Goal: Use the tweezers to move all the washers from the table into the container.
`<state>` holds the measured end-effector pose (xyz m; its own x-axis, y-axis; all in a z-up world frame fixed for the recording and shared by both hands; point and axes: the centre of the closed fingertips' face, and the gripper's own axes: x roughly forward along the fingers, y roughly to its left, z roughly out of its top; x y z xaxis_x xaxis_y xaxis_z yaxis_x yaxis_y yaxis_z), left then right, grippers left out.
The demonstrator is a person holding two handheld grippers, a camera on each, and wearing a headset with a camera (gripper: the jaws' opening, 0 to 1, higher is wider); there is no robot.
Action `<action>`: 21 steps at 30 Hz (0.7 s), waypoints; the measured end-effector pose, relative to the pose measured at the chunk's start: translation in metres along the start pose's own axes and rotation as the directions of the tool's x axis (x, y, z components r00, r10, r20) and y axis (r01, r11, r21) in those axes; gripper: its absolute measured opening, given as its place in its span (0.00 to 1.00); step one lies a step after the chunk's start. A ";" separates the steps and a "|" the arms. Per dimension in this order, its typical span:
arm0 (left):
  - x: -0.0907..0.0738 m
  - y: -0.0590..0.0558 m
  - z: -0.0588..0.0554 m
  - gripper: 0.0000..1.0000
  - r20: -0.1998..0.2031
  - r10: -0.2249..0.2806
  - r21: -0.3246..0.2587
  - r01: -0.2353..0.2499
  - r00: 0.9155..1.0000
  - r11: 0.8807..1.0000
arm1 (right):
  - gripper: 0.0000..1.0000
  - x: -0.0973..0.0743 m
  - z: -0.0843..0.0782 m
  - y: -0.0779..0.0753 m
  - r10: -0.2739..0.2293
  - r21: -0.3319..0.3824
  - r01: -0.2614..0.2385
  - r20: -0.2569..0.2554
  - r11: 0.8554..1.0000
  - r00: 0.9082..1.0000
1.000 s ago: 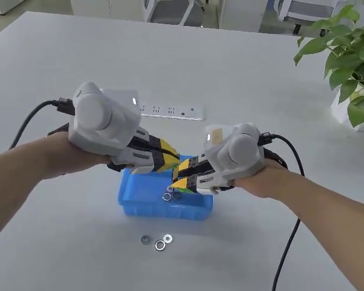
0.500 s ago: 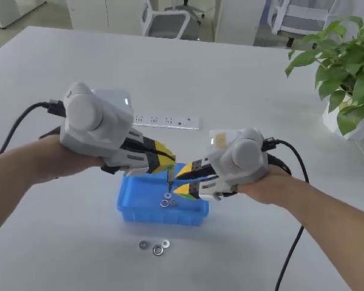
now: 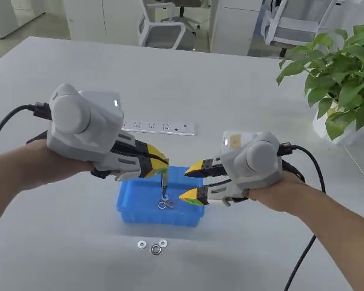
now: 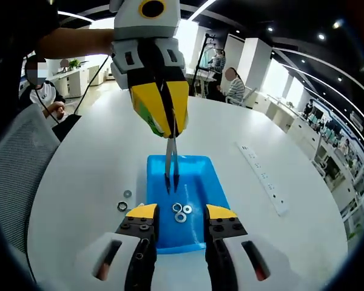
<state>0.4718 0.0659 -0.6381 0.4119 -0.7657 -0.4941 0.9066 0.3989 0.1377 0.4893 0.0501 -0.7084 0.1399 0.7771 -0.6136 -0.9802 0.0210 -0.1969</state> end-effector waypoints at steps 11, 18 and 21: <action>-0.010 -0.019 -0.006 0.05 0.006 -0.002 -0.013 0.003 1.000 1.000 | 0.40 -0.010 -0.005 0.018 -0.029 0.043 0.029 0.003 0.999 1.000; -0.011 -0.033 -0.006 0.05 0.033 -0.022 -0.028 0.023 0.999 0.999 | 0.45 -0.015 -0.013 0.029 -0.045 0.061 0.046 -0.006 0.997 0.999; -0.010 -0.038 -0.010 0.05 0.024 -0.032 -0.027 0.033 0.999 0.999 | 0.48 -0.018 -0.015 0.032 -0.060 0.089 0.060 0.001 0.994 0.998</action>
<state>0.4321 0.0633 -0.6469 0.3846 -0.7898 -0.4777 0.9168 0.3871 0.0982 0.4579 0.0273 -0.7157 0.1987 0.7748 -0.6001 -0.9786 0.1232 -0.1649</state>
